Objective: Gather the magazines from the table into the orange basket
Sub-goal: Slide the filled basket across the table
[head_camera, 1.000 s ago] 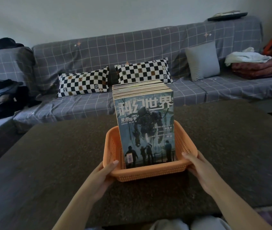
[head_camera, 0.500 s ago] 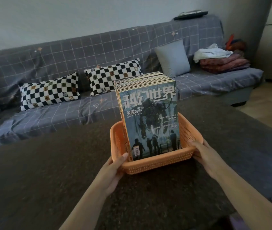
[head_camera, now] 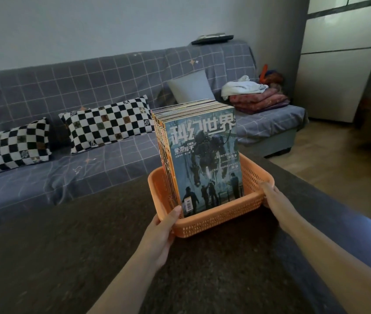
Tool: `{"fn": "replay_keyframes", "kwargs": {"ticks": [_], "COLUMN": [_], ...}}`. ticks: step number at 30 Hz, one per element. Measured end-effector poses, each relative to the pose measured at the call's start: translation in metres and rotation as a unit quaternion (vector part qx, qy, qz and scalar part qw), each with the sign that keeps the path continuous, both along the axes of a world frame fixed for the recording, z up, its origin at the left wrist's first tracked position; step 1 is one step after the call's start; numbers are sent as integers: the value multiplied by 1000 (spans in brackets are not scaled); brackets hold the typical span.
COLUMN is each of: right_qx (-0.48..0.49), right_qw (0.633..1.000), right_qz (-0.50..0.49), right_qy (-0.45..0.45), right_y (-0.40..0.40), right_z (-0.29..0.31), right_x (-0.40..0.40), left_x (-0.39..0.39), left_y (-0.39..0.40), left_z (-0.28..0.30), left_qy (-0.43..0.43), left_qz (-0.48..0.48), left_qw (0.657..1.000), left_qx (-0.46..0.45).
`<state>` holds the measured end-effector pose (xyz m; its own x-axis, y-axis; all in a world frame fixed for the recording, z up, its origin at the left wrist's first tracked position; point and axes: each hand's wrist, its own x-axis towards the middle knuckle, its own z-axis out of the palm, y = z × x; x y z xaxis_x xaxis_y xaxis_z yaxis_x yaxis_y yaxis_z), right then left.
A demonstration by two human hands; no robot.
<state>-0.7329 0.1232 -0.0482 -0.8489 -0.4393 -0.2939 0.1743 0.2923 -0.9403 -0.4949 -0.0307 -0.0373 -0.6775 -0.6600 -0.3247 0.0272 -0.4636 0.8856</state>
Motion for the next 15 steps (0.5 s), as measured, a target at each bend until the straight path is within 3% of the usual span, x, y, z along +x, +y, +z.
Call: {"fn": "replay_keyframes", "kwargs": {"ticks": [7,15], "right_qx": [15,-44], "right_qw": [998,996], "right_qz": [-60,-72], "right_qy": [21,-8], "right_y": [-11,-30], "right_z": [-4,-5], "right_x": [-82,-159], "left_x": [-92,-171], "left_y": [-3,-13], "left_z": [-3,-3], "left_qy": [6,-9], "left_qz": [-18,-10], "left_qw": [999,997], "left_qx": [-31,-69]}}
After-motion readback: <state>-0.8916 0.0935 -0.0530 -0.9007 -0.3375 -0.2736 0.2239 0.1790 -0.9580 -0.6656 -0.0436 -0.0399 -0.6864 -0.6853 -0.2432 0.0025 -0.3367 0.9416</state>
